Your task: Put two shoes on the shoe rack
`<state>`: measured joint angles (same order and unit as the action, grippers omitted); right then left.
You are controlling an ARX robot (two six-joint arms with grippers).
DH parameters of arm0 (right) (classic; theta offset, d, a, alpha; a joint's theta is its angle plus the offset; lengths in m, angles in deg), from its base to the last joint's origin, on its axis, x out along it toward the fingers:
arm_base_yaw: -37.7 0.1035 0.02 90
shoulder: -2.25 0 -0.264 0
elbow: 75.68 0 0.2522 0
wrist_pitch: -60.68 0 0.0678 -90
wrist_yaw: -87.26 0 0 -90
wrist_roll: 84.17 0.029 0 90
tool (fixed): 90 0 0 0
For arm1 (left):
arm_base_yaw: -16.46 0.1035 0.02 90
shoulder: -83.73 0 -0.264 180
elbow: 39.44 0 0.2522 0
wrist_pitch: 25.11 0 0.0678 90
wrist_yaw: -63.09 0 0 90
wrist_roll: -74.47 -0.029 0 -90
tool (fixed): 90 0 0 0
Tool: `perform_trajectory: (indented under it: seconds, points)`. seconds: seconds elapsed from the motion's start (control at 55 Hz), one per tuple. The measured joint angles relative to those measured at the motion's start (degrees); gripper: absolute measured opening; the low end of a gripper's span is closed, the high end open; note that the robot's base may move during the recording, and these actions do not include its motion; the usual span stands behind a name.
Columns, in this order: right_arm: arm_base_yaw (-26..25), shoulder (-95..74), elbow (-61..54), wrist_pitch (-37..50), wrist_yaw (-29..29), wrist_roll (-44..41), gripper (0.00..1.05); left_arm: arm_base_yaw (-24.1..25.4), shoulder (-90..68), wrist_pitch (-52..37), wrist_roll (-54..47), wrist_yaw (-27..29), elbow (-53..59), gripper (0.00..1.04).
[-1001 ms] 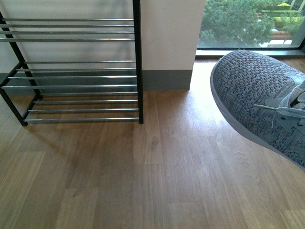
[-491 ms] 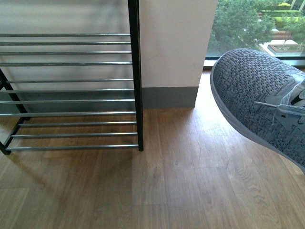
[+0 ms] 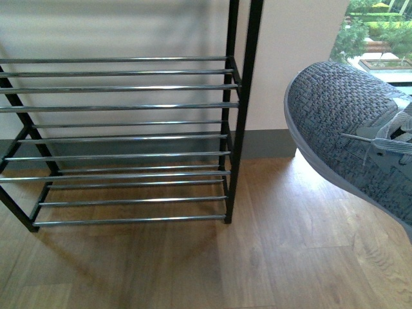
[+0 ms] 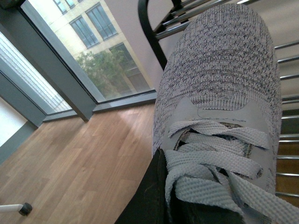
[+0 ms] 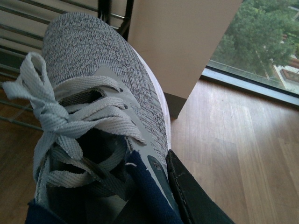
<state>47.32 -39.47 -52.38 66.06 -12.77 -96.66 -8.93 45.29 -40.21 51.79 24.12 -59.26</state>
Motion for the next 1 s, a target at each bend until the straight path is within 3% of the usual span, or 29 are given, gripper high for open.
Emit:
perform_trajectory:
  seconds: [1.001]
  points:
    - [-0.07, 0.07, -0.20, 0.04, -0.59, -0.20, 0.01, -0.02, 0.15, 0.07, -0.02, -0.63, 0.44, 0.02]
